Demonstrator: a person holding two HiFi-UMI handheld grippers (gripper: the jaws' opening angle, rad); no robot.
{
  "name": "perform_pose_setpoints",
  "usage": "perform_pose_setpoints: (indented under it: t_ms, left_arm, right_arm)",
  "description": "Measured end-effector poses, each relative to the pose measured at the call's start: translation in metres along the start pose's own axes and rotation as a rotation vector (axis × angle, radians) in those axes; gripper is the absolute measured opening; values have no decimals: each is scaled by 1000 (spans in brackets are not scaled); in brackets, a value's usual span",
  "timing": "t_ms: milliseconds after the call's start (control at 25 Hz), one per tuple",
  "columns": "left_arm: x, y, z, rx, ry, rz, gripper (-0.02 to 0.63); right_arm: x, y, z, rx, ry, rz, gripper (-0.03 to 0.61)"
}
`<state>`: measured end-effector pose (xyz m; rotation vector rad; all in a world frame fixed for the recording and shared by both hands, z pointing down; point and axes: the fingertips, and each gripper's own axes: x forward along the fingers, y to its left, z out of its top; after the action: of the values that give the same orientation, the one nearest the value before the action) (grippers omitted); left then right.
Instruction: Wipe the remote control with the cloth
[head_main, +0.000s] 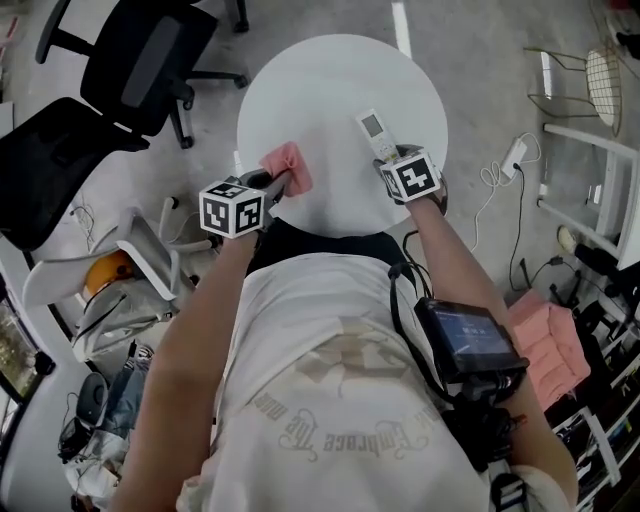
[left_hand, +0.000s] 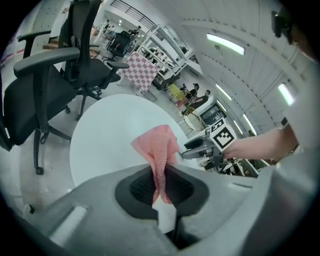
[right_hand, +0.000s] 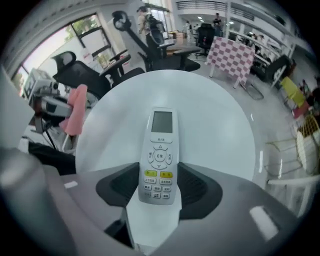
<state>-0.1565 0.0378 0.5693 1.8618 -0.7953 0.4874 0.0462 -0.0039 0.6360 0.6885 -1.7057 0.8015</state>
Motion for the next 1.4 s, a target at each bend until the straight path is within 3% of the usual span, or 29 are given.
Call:
perform_pose_setpoints:
  t_ms: [200, 360, 600, 880, 1040, 1400]
  left_arm:
    - [8, -19, 1, -11, -10, -63, 18]
    - [19, -43, 3, -35, -3, -139, 18]
    - [31, -85, 24, -222, -61, -332, 18]
    - [28, -147, 29, -146, -31, -576, 20]
    - [20, -170, 31, -96, -33, -677, 20]
    - [12, -168, 36, -52, -36, -669, 20]
  right_arm:
    - [-10, 8, -10, 266, -128, 163, 249]
    - [-30, 19, -9, 406, -251, 315, 249]
    - [-84, 45, 23, 511, -532, 613, 249]
    - [-161, 73, 53, 494, -780, 902, 249]
    - [-179, 84, 60, 465, -833, 982, 249]
    - [-177, 98, 58, 424, -819, 966, 249]
